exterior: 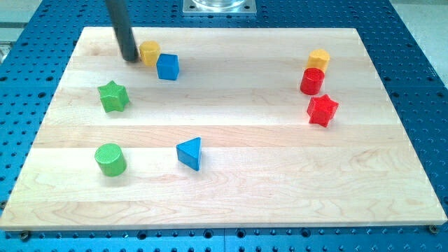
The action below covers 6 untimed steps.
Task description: Push the yellow hexagon to the top of the yellow heart
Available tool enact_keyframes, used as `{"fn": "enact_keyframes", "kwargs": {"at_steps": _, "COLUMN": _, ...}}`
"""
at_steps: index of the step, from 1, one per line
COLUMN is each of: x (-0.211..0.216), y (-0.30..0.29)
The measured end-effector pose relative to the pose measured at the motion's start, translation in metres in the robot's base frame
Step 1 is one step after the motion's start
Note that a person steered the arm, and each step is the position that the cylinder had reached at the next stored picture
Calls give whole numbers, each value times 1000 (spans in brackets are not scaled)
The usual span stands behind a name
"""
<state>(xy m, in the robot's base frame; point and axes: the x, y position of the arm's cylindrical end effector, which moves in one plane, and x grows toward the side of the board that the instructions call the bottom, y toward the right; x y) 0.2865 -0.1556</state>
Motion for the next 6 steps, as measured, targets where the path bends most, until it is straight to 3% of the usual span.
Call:
{"fn": "enact_keyframes", "kwargs": {"at_steps": 2, "x": -9, "y": 164}}
{"fn": "enact_keyframes", "kwargs": {"at_steps": 3, "x": -9, "y": 116}}
{"fn": "enact_keyframes", "kwargs": {"at_steps": 6, "x": -40, "y": 272}}
